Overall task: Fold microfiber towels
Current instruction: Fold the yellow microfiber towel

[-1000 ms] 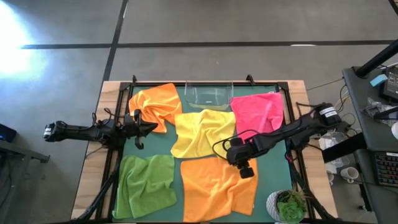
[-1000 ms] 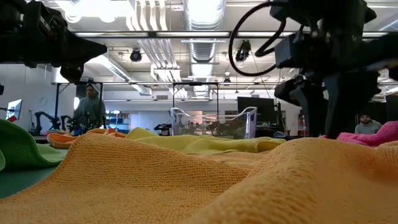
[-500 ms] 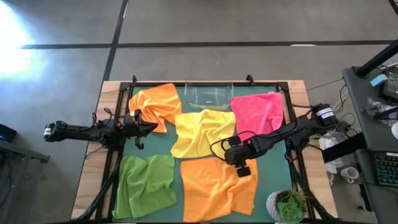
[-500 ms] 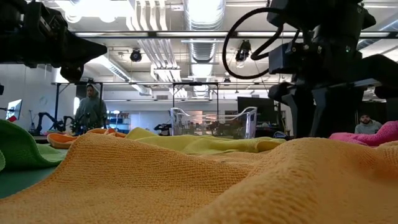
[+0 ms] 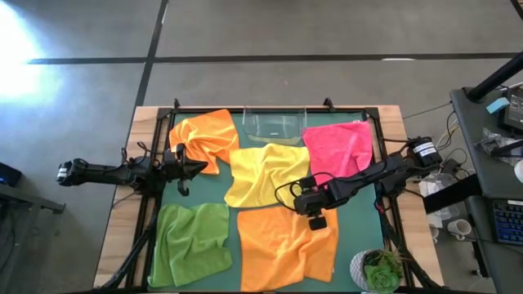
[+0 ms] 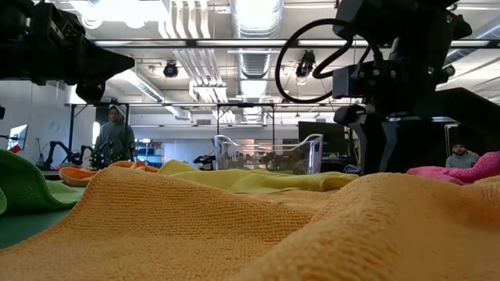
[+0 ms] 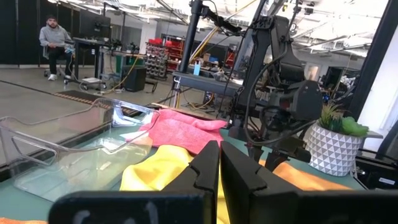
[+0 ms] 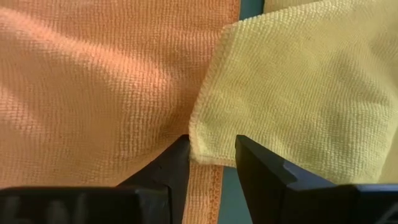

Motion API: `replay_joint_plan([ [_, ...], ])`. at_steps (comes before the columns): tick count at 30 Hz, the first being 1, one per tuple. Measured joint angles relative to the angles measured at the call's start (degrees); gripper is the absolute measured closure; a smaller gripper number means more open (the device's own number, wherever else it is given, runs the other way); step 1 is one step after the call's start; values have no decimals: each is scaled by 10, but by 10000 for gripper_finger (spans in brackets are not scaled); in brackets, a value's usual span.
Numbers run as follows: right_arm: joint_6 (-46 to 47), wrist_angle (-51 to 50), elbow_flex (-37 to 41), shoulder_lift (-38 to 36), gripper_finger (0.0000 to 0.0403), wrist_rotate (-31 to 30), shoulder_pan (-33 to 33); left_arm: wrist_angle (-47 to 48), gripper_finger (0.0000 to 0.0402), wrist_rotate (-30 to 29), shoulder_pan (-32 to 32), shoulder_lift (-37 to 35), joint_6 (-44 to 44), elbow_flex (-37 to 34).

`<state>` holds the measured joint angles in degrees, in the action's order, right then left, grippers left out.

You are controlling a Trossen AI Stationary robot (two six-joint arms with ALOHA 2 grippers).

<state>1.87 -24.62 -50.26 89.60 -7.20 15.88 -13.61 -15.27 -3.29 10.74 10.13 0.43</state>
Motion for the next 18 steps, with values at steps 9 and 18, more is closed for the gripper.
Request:
replay_joint_plan([
  [9,26,-1,0,0,369,-4,0,-15,401,0,0,0,0,0],
  [18,90,-8,0,-2,394,1,0,-69,402,0,0,0,0,0],
])
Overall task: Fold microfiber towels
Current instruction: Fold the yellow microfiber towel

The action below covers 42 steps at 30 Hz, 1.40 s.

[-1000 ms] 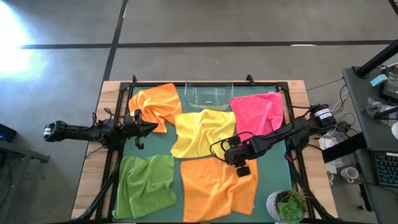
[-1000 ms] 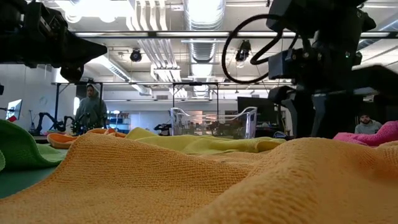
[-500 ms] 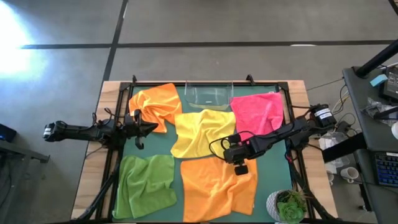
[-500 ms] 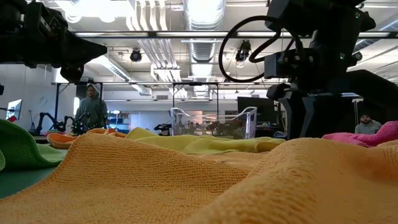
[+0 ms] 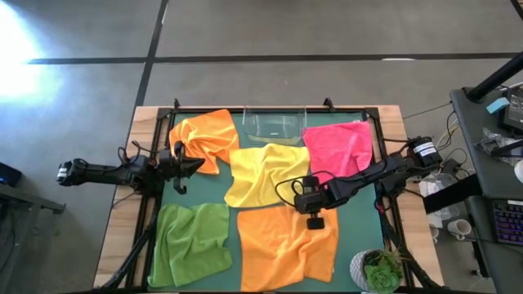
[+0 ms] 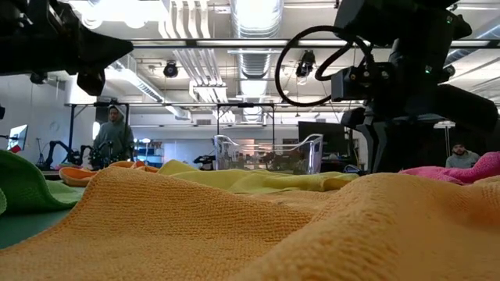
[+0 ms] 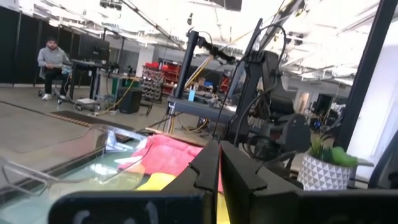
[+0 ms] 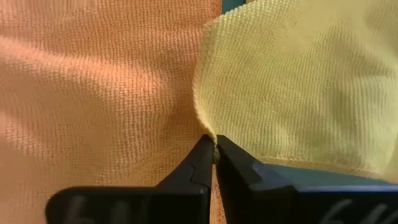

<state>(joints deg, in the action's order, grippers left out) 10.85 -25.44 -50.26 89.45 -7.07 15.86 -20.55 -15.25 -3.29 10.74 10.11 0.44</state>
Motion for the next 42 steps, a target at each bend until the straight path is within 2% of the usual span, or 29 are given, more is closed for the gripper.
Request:
replay_joint_plan([
  [7,60,-4,-4,-2,394,0,0,-6,401,0,0,0,1,0],
  [11,87,-18,-12,-2,394,0,0,-32,382,-5,0,0,2,0],
  [19,126,-19,-21,-5,394,0,0,-45,303,-140,0,0,85,0],
  [24,152,-30,-24,-23,394,-8,0,-46,282,-143,0,0,137,0],
  [29,164,-46,-24,-48,394,-21,0,-45,281,-119,0,0,147,13],
  [33,181,-45,-24,-66,394,-22,0,-42,281,-70,0,15,104,31],
  [37,197,-50,-24,-81,394,-26,0,-33,281,-15,0,64,86,54],
  [42,223,-54,-24,-94,394,-36,0,25,281,16,0,143,85,98],
])
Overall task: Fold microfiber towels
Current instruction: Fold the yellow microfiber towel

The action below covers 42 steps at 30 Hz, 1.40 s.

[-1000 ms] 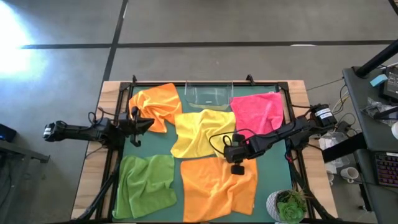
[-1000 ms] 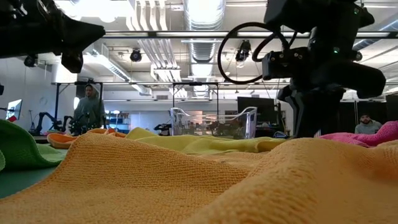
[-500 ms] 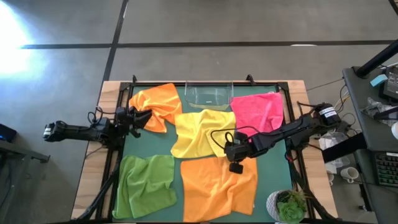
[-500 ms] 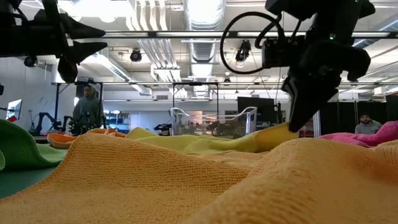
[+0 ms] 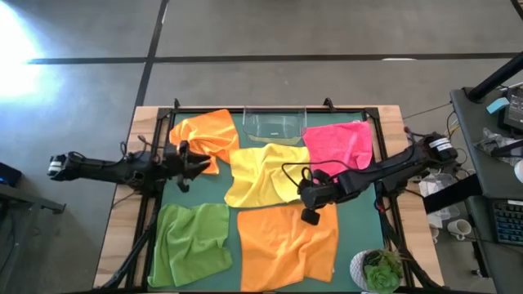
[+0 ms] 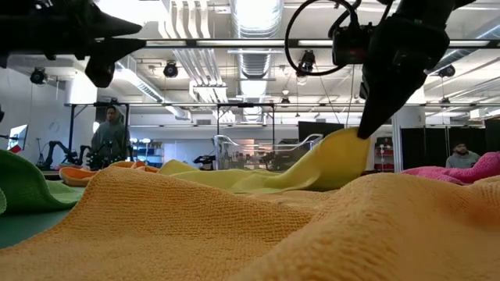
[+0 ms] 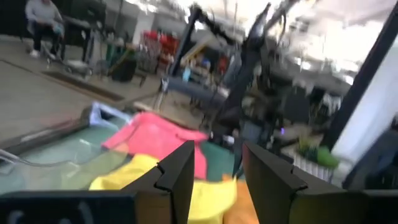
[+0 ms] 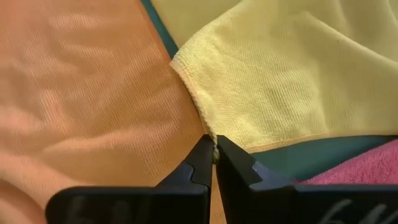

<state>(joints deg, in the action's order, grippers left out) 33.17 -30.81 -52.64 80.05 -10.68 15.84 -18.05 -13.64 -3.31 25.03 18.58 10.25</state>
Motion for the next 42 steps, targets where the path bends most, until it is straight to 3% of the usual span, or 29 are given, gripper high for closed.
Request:
replay_joint_plan([
  [6,7,-2,0,-3,394,0,0,56,281,49,0,120,-81,68],
  [18,4,-2,0,-2,394,0,0,314,281,104,0,302,-191,219],
  [25,0,-3,0,-2,394,0,0,339,281,106,-5,367,-250,240],
  [29,-1,-3,0,-2,394,0,0,339,281,138,-7,402,-278,240],
  [42,-2,-2,0,-2,394,0,0,340,281,166,-26,503,-294,239],
])
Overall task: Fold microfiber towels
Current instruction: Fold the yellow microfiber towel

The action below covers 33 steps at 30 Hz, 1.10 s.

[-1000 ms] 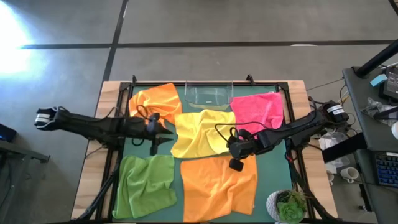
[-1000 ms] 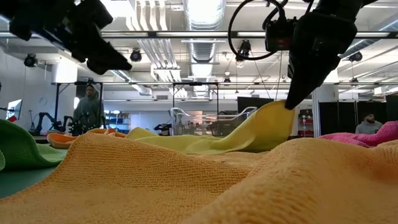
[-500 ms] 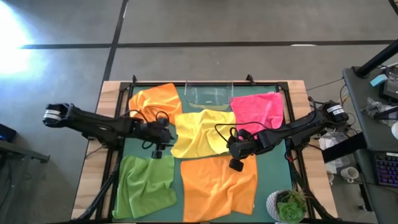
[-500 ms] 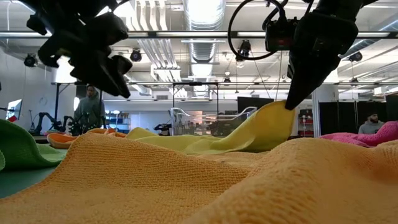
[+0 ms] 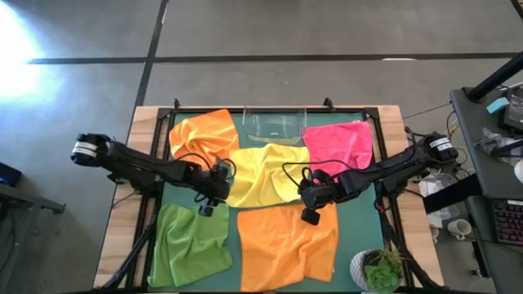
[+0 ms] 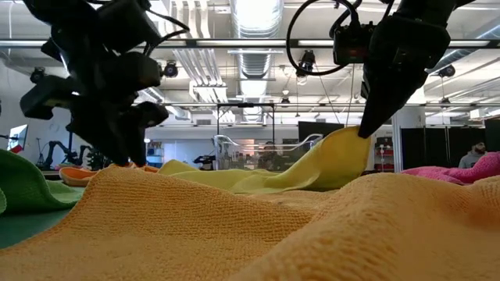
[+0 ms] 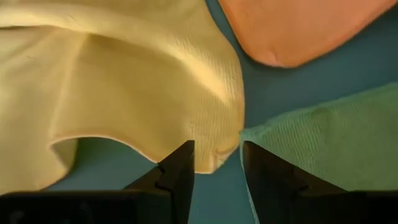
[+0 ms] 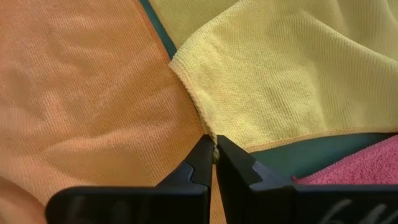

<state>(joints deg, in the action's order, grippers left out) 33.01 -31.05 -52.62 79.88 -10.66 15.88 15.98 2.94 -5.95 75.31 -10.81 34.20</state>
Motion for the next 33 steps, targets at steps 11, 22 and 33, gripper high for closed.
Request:
replay_joint_plan([
  [11,0,0,0,0,394,0,0,-7,281,-1,0,53,-20,0],
  [22,4,0,0,0,394,0,0,-29,293,-16,0,83,-15,1],
  [33,4,0,0,0,394,0,0,-35,396,-22,0,72,-8,-1],
])
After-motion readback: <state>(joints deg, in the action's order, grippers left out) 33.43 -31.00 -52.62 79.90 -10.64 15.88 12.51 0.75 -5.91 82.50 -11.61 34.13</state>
